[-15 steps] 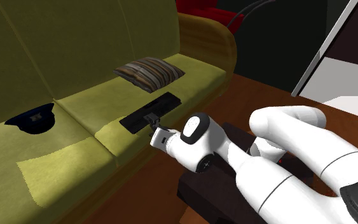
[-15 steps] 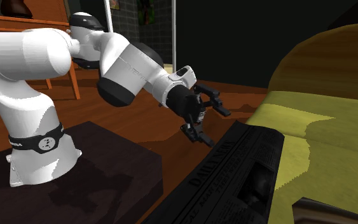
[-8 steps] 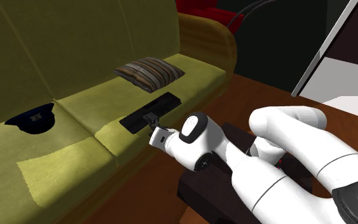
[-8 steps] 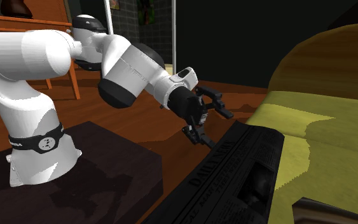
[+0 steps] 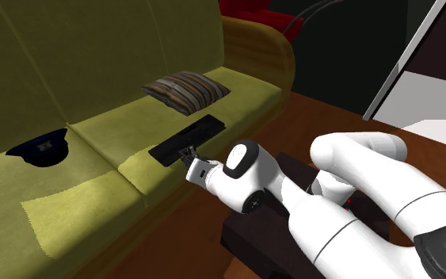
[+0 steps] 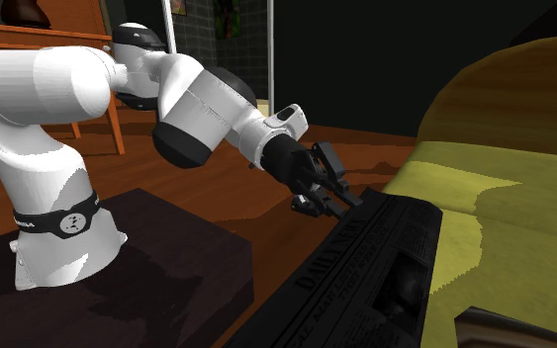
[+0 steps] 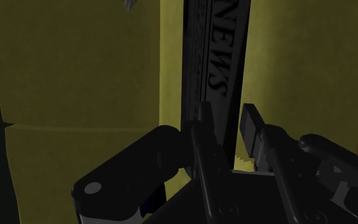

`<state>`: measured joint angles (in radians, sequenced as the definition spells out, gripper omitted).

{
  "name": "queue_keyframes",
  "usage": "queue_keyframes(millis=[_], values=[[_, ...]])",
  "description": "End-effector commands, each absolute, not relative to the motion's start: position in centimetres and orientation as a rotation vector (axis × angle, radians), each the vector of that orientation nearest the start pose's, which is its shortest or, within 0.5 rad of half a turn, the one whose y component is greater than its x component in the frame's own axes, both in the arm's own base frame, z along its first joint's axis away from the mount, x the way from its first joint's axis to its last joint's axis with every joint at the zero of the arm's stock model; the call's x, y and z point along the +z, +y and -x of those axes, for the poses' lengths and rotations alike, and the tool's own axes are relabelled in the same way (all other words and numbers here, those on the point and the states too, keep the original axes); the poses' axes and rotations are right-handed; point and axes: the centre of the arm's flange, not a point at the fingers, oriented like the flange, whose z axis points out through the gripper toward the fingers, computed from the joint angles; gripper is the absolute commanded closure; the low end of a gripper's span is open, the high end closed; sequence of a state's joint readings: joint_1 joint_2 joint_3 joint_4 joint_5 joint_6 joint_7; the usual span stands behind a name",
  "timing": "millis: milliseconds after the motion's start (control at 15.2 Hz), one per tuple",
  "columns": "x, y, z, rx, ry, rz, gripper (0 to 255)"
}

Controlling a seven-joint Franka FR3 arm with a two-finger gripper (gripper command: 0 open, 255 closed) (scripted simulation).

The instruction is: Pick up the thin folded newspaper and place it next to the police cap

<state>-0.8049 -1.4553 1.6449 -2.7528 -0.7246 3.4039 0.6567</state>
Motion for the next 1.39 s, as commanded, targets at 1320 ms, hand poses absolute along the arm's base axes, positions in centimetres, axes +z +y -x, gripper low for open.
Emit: queue_keyframes(millis=[1320], values=[[31.2,25.4,-31.9,0.88,1.282,-1.512,255]])
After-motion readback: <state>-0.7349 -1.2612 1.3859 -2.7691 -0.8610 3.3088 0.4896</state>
